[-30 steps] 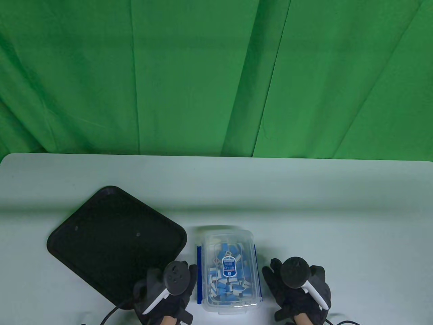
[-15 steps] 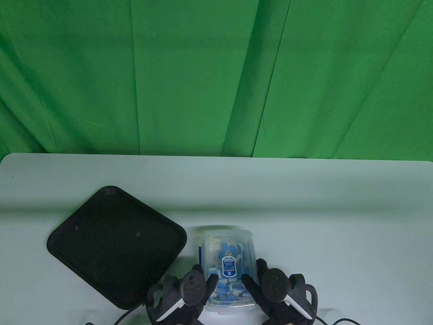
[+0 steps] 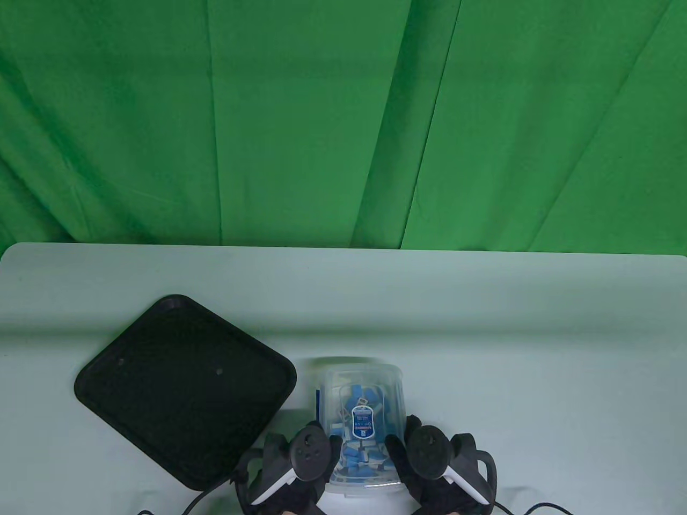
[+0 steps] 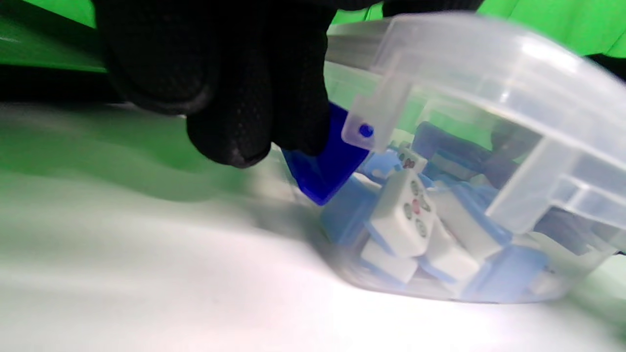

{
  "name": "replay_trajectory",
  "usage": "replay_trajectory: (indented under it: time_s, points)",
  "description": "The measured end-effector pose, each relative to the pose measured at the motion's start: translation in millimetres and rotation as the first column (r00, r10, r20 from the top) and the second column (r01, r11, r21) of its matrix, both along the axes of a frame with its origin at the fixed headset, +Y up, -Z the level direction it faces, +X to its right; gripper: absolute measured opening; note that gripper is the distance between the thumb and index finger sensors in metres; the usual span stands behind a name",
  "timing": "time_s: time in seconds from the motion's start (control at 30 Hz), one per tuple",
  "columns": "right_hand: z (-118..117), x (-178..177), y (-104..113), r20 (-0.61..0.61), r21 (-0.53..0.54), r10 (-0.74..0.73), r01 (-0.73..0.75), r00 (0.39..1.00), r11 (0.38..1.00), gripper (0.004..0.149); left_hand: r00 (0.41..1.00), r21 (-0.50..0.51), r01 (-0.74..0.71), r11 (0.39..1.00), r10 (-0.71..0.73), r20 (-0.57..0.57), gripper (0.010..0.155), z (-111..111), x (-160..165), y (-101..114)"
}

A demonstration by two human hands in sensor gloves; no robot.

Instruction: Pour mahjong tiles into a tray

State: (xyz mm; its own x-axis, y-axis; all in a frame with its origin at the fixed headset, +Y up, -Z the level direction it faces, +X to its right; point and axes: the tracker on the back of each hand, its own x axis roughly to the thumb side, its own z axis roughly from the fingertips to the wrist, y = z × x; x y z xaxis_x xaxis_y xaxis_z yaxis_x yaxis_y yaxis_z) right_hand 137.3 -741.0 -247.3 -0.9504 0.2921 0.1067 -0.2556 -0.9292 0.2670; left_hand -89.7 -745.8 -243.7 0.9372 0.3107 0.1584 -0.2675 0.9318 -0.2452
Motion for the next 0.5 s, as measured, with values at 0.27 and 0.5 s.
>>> replay_trajectory:
  time_s: [0.27,0.5]
  points:
    - [-0.8,0.1,0.0,-0.001,-0.007,-0.006,0.006,1.0,1.0,0.074,1.0,-0.007,-0.011,1.0,0.011,0.0,0.07,-0.7,-0.5,0.3]
    - [-1.0,0.3,0.0,-0.001,-0.007,-0.009,0.009,1.0,1.0,0.073,1.0,-0.012,-0.019,1.0,0.019,0.0,0.07,-1.2,-1.3,0.8]
